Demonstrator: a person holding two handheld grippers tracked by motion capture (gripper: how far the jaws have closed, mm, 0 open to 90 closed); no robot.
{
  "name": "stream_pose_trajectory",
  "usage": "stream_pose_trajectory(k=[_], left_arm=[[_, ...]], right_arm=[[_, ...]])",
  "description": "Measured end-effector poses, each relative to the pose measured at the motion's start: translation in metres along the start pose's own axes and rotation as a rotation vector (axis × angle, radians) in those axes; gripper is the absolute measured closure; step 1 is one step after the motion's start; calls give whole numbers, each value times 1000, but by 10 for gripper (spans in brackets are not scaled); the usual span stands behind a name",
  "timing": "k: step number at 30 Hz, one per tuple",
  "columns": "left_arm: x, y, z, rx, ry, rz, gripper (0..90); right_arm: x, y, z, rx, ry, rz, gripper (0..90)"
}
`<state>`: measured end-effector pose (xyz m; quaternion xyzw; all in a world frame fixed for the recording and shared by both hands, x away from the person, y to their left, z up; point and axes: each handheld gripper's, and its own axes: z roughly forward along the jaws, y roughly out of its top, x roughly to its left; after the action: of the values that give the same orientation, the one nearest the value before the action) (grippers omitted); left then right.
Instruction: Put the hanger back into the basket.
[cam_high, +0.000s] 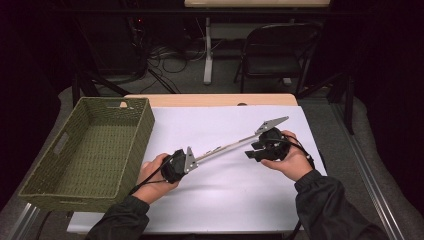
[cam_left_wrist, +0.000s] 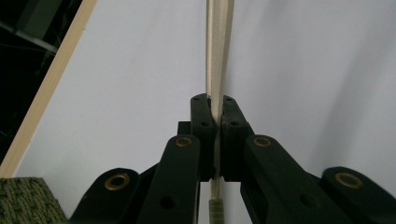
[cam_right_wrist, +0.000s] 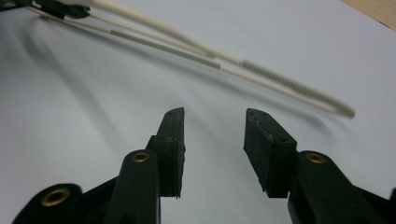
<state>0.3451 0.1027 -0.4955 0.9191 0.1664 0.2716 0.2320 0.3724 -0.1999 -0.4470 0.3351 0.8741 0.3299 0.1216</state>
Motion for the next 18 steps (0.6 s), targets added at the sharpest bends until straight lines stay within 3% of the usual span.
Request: stream_pose_trajectory(k=[1,2,3,4,5,6,8,9,10,12,15,16,18], left_arm=[[0,0,0,0,0,0,874],[7,2,3,1,-9,-40,874],[7,2,3,1,-9,-40,874],[14,3,6,1,-15,-79,874],[14,3,6,1,-15,-79,874],[21,5,8,2,-22,-120,874],[25,6,9,3,-28,-136,874],[32,7,13,1,-30,-178,874],[32,7,13,1,-30,-178,874],[41,9,17,9,-34,-229,874],[46,11,20,8,-36,-260,874],[51,12,23,6,-41,-295,874],[54,13,24,4,-49,-308,874]], right_arm=[[-1,-1,0,2,-1,5,580],[-1,-2,-1,6,-1,5,578],[-1,-2,-1,6,-1,5,578],[-2,-5,-1,8,-5,4,574],[-2,-5,-1,12,-5,6,570],[-2,-6,-1,15,-6,4,565],[-3,-7,-1,14,-5,3,562],[-3,-8,0,20,-11,5,551],[-3,-8,0,19,-11,5,539],[-4,-9,0,15,-15,5,525],[-5,-9,1,12,-16,10,500],[-5,-9,1,14,-11,22,471],[-5,-9,2,17,-7,24,469]])
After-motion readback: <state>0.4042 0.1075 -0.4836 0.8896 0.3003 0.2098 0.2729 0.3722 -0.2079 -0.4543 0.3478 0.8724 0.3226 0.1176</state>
